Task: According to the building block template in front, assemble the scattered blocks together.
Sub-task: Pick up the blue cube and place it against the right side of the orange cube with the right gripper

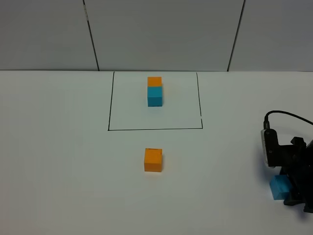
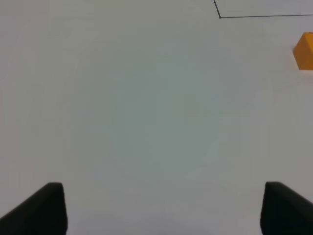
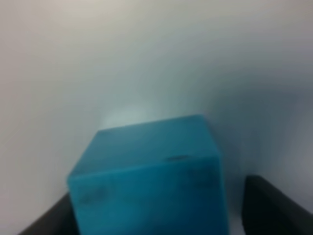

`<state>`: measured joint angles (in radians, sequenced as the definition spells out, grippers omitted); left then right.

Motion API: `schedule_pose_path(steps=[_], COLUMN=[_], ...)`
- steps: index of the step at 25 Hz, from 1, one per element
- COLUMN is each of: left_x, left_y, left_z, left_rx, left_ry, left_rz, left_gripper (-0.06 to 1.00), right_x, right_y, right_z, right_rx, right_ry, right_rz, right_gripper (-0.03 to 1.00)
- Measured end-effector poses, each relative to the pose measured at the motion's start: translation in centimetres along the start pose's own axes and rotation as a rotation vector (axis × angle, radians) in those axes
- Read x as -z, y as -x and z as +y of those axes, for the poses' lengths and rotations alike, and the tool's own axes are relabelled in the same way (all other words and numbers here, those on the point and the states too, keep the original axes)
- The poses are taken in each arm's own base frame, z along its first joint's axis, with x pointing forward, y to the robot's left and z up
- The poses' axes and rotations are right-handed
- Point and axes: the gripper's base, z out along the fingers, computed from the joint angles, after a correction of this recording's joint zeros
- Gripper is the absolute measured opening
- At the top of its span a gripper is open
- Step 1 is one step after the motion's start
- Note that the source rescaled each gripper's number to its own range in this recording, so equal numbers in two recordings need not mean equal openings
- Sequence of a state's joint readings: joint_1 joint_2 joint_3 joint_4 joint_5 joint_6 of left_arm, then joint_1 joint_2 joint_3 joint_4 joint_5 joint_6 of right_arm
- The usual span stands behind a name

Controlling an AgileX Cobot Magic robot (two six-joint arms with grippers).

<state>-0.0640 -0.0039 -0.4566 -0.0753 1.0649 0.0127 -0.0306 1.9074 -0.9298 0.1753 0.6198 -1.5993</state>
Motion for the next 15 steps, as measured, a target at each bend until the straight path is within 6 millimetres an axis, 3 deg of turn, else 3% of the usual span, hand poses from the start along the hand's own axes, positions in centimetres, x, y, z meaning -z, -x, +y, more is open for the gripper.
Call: schedule_pose_path(steps=[3,6,11,15], left_x=[0.0,0.0,0.0,0.0], left_y=[0.0,0.0,0.0,0.0], left_z=[0.0,0.0,0.0,0.0], left_rx=[0.0,0.0,0.0,0.0], left_ry=[0.0,0.0,0.0,0.0], left_rz=[0.0,0.0,0.0,0.0], left_gripper=[0.84,0.84,0.84,0.84], right_x=[-0.1,-0.1,-0.1,0.3], right_y=[0.0,0.0,0.1,1.4], right_z=[0.0,0.0,-0.1,-0.3], right_rx=[-0.003,-0.004,-0.046,-0.046], right_ry=[0.003,0.003,-0.001,-0.018], right_rz=[-0.001,-0.002,-0.002,0.021], right_gripper=[0.63,0.43,0.43,0.43])
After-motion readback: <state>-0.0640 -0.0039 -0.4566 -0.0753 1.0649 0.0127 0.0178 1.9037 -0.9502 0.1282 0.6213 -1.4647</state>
